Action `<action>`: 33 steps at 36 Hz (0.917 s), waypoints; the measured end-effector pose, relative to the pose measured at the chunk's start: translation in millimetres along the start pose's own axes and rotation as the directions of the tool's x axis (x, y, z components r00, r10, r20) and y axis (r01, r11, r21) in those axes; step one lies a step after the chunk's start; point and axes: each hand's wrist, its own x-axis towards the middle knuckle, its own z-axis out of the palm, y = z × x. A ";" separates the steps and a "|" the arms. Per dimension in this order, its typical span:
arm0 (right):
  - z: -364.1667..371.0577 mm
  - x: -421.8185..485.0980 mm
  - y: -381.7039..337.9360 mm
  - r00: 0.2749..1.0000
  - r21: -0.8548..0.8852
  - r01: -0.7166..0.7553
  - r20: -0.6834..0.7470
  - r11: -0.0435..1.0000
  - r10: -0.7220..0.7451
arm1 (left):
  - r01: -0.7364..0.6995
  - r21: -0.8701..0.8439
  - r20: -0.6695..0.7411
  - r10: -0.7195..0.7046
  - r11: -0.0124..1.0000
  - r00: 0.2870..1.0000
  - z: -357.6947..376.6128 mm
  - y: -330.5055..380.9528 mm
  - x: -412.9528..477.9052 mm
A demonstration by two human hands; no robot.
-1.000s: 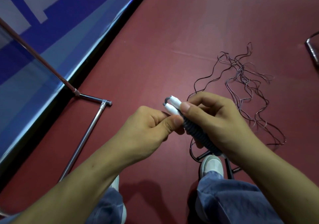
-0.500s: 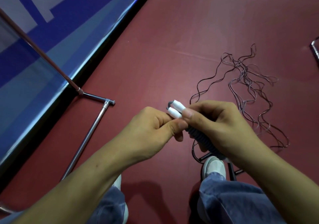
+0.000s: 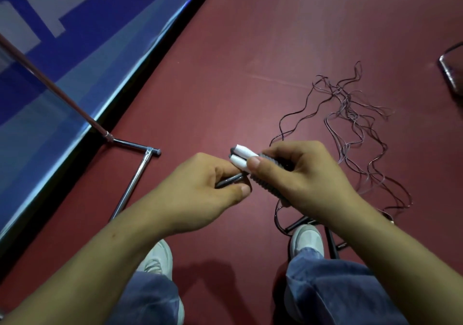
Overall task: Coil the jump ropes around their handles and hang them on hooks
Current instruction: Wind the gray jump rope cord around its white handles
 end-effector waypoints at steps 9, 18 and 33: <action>-5.3 -1.9 7.6 0.994 -0.418 0.081 -0.027 0.905 -0.102 | 0.222 -0.375 0.200 -0.155 0.900 0.967 -5.2 9.5 -4.5; 8.5 -9.7 -5.8 0.979 -0.645 0.202 0.114 0.737 -0.169 | 0.342 -0.587 0.294 -0.200 0.734 0.935 1.6 18.2 -9.5; 15.0 -12.6 -0.8 0.997 -0.607 0.063 0.067 0.792 -0.027 | 0.121 -0.974 0.168 0.251 0.190 0.953 -28.5 6.8 -2.7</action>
